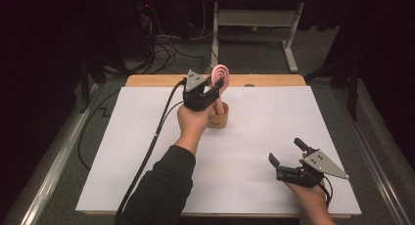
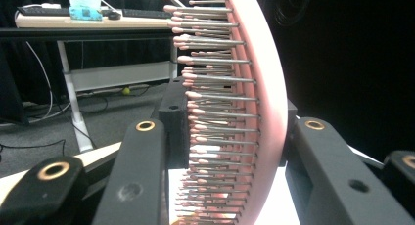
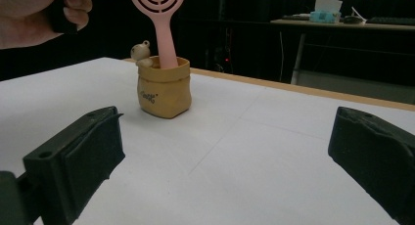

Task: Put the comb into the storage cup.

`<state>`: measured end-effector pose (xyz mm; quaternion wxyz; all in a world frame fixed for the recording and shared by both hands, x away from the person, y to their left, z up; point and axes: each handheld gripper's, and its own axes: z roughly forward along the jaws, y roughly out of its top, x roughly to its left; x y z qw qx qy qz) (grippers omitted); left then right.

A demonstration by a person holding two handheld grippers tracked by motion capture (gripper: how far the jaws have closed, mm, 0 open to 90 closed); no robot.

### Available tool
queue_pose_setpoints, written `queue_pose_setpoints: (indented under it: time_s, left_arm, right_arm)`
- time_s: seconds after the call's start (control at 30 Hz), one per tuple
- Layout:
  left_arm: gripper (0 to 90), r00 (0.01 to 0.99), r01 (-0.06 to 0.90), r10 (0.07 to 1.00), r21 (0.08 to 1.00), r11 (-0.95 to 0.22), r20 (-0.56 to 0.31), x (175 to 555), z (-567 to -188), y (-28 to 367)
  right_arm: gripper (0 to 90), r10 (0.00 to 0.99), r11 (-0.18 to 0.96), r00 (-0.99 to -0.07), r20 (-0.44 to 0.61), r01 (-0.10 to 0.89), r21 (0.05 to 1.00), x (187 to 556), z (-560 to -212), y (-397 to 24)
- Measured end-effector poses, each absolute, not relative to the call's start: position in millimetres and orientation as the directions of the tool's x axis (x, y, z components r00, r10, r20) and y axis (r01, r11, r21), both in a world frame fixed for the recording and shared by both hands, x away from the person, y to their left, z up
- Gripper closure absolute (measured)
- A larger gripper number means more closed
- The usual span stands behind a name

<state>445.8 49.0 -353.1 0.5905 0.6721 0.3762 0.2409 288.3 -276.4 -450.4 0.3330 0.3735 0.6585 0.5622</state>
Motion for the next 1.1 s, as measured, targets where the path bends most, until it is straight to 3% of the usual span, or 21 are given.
queue_pose_setpoints:
  time_s: [1.1]
  left_arm:
    - [62.2,0.587,0.270,0.787,0.962,0.030,-0.190,456.0,-372.4,53.7]
  right_arm:
    - [0.0,0.868,0.087,-0.497,-0.014,0.124,0.988,290.7,-451.8,-276.1]
